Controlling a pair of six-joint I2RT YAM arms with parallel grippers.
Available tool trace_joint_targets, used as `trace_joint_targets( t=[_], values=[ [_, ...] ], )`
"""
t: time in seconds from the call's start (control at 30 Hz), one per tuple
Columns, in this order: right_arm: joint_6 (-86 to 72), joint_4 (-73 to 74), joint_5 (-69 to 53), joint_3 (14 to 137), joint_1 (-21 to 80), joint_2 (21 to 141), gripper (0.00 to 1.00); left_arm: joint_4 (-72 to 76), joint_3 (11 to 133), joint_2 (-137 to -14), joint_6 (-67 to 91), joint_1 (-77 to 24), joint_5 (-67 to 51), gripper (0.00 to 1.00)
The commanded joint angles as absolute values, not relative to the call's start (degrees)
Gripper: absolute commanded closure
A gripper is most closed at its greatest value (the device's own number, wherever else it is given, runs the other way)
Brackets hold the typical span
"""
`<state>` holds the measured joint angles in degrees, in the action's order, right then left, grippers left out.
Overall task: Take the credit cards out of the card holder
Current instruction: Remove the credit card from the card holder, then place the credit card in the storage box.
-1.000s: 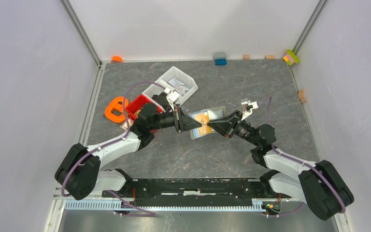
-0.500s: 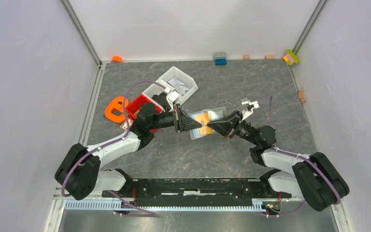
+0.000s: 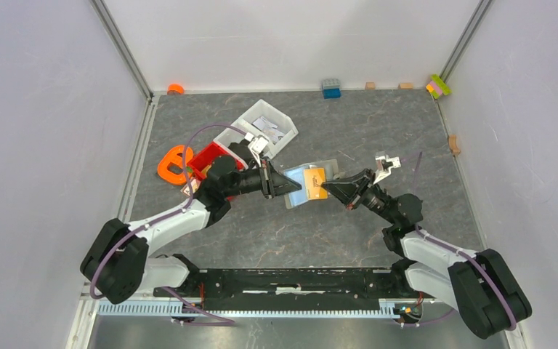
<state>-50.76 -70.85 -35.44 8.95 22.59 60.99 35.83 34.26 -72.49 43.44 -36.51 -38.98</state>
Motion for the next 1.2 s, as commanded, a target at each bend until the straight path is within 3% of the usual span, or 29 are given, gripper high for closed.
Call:
trace_joint_targets(
  t=[0.0,0.37,0.83,1.17],
  values=[
    [-50.8,-70.8,-32.7,7.2,20.5,59.1,1.0,34.8,33.9,-69.1,40.6,-36.2,-35.4,0.87],
    [-47.1,-67.0,-32.2,7.5,19.8,56.4,1.0,14.9,34.1,-59.8,33.8,-36.2,-12.1,0.94],
    [-51.3,-75.8,-38.2,9.9,21.8,67.8,1.0,12.2,27.7,-45.3,35.4,-36.2,9.8,0.98],
    [-41.2,-66.4,-33.2,17.1,32.3,77.4,1.0,13.6,23.4,-34.5,34.2,-36.1,14.4,0.98]
  ],
)
